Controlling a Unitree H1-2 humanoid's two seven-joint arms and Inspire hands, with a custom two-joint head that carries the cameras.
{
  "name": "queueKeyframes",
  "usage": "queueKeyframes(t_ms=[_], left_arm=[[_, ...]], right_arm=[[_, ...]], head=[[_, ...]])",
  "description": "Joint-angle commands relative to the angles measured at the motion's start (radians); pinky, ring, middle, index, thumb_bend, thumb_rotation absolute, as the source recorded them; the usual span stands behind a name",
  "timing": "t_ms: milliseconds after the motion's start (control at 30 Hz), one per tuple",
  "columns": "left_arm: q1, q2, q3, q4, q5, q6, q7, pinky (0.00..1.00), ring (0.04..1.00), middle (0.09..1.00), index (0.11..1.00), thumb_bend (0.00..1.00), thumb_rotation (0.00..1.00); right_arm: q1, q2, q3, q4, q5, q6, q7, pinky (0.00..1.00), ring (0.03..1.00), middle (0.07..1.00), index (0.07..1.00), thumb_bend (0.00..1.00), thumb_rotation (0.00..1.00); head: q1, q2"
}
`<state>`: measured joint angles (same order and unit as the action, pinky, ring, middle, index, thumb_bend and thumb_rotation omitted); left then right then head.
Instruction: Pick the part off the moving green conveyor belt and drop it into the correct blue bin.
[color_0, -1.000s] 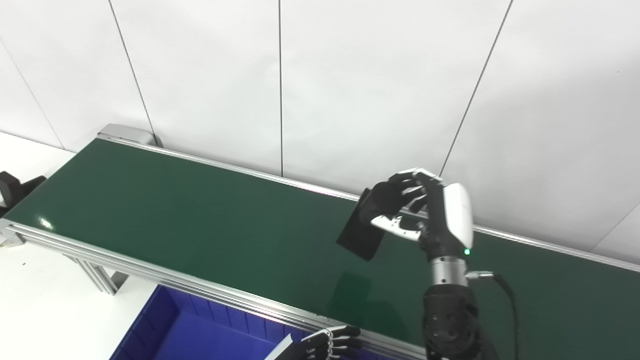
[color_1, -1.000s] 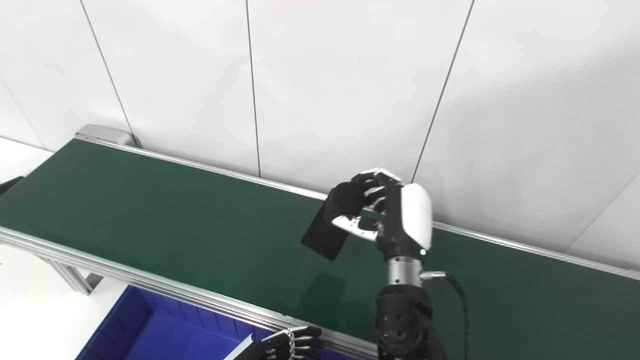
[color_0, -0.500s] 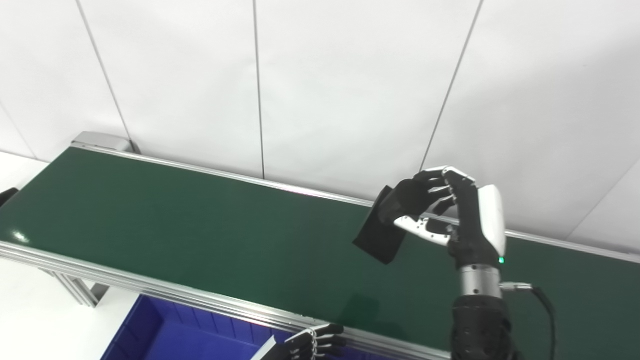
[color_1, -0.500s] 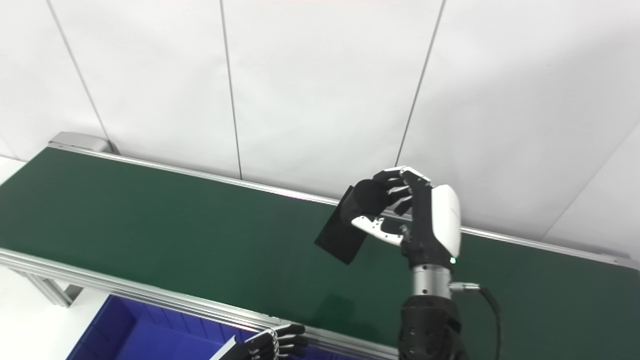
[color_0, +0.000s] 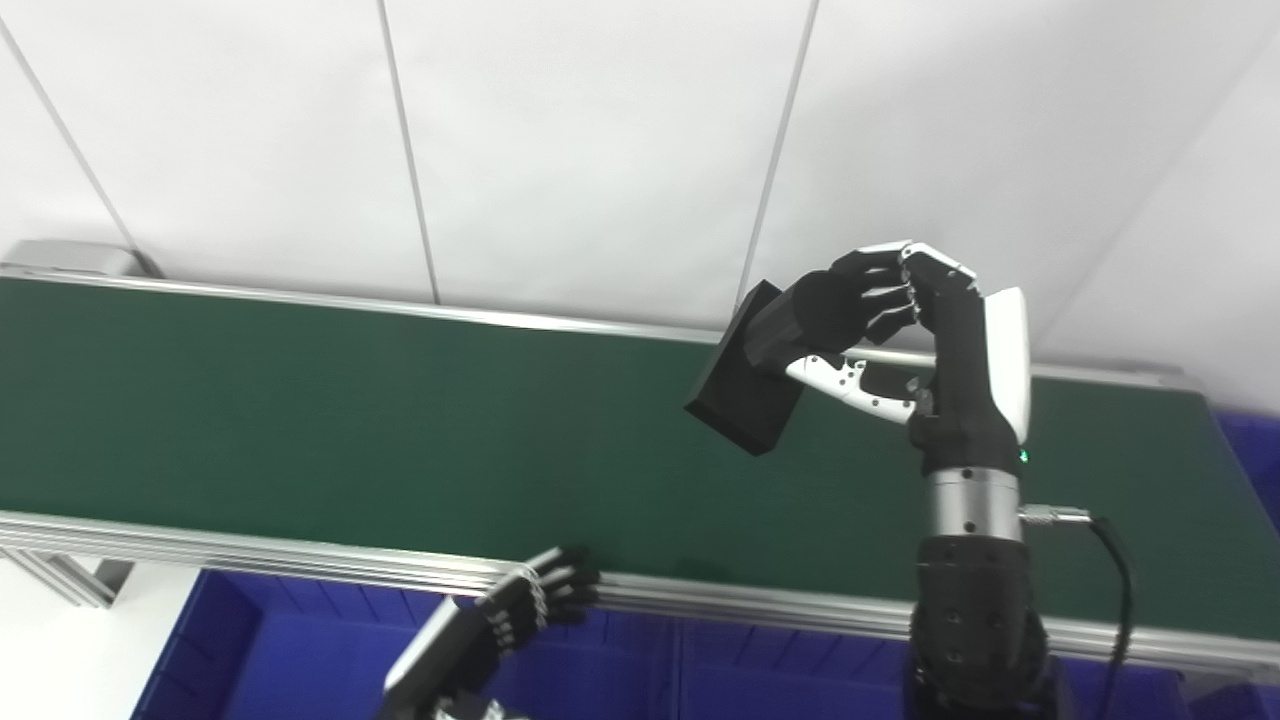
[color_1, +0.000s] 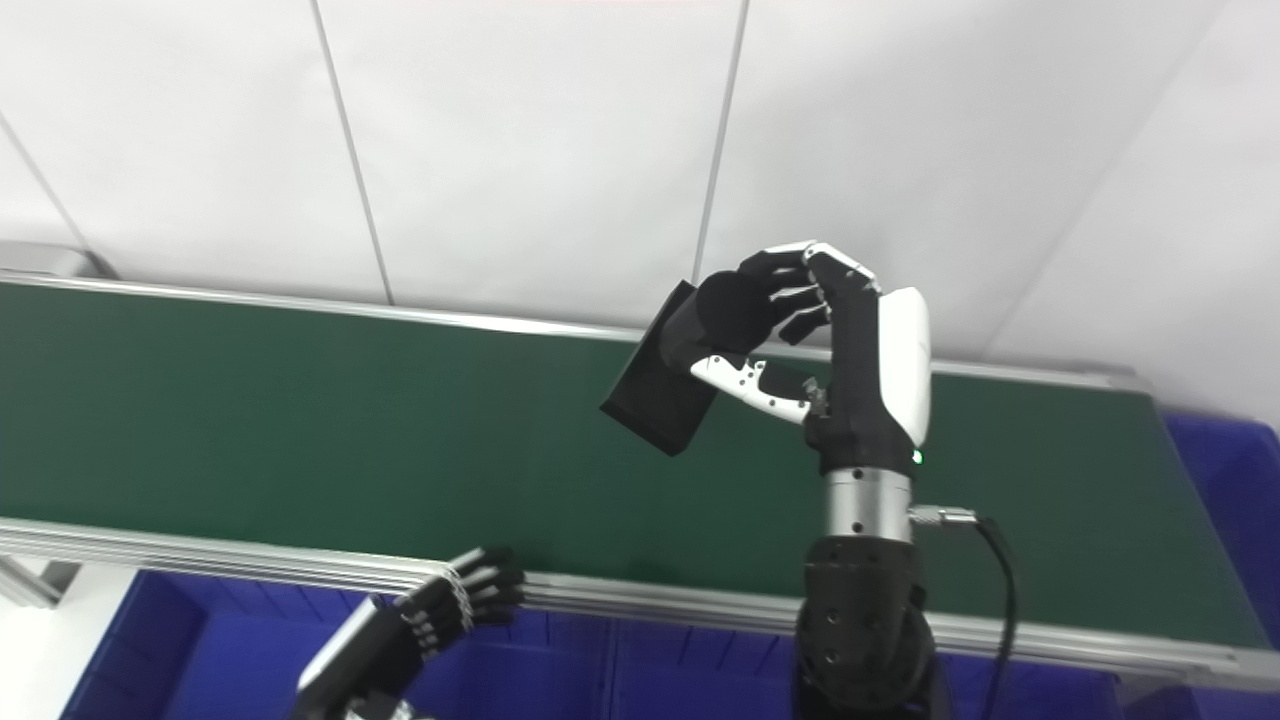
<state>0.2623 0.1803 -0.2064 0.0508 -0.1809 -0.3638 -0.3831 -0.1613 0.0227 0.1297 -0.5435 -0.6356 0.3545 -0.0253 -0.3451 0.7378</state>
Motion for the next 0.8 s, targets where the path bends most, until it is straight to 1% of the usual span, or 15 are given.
queueKeyframes(t_ms=[0, 67, 167, 200, 367, 467, 533, 667, 767], left_arm=[[-0.014, 0.015, 0.004, -0.019, -0.03, -0.011, -0.022, 0.79, 0.815, 0.841, 0.891, 0.92, 0.25], [-0.019, 0.023, 0.012, -0.017, -0.042, -0.009, -0.031, 0.78, 0.813, 0.839, 0.889, 0.92, 0.24], [-0.023, 0.033, 0.021, -0.019, -0.057, -0.005, -0.042, 0.78, 0.81, 0.835, 0.886, 0.92, 0.23], [-0.023, 0.036, 0.023, -0.02, -0.06, -0.003, -0.045, 0.78, 0.808, 0.833, 0.884, 0.92, 0.23], [-0.021, 0.055, 0.037, -0.031, -0.085, 0.008, -0.057, 0.77, 0.806, 0.833, 0.88, 0.93, 0.24], [-0.019, 0.066, 0.046, -0.035, -0.098, 0.012, -0.065, 0.77, 0.8, 0.828, 0.877, 0.93, 0.25], [-0.015, 0.077, 0.056, -0.042, -0.112, 0.021, -0.073, 0.77, 0.799, 0.826, 0.875, 0.93, 0.25], [-0.012, 0.09, 0.071, -0.054, -0.12, 0.042, -0.077, 0.77, 0.797, 0.822, 0.87, 0.95, 0.27], [-0.01, 0.098, 0.079, -0.066, -0.126, 0.058, -0.08, 0.77, 0.794, 0.82, 0.868, 0.96, 0.28]], right_arm=[[0.003, 0.001, -0.014, -0.075, -0.012, 0.005, 0.007, 0.34, 0.437, 0.499, 0.518, 0.5, 0.0], [0.033, -0.006, -0.031, -0.118, -0.005, 0.008, 0.019, 0.32, 0.43, 0.504, 0.529, 0.5, 0.0], [0.073, -0.013, -0.06, -0.176, 0.005, 0.019, 0.036, 0.31, 0.436, 0.509, 0.523, 0.5, 0.0], [0.086, -0.013, -0.071, -0.194, 0.01, 0.024, 0.04, 0.32, 0.443, 0.51, 0.514, 0.5, 0.0], [0.18, -0.028, -0.124, -0.289, 0.01, 0.013, 0.05, 0.33, 0.447, 0.512, 0.504, 0.5, 0.0], [0.237, -0.02, -0.151, -0.338, 0.014, 0.013, 0.049, 0.34, 0.448, 0.509, 0.502, 0.5, 0.0], [0.305, -0.005, -0.171, -0.372, 0.012, -0.002, 0.029, 0.34, 0.446, 0.506, 0.506, 0.5, 0.0], [0.416, 0.032, -0.202, -0.401, 0.034, -0.034, -0.009, 0.34, 0.444, 0.506, 0.505, 0.5, 0.0], [0.511, 0.053, -0.225, -0.381, 0.06, -0.09, -0.065, 0.35, 0.444, 0.507, 0.505, 0.5, 0.0]], head=[[-0.022, 0.01], [-0.039, 0.017], [-0.072, 0.032], [-0.072, 0.032], [-0.128, 0.056], [-0.15, 0.065], [-0.178, 0.086], [-0.198, 0.102], [-0.211, 0.111]])
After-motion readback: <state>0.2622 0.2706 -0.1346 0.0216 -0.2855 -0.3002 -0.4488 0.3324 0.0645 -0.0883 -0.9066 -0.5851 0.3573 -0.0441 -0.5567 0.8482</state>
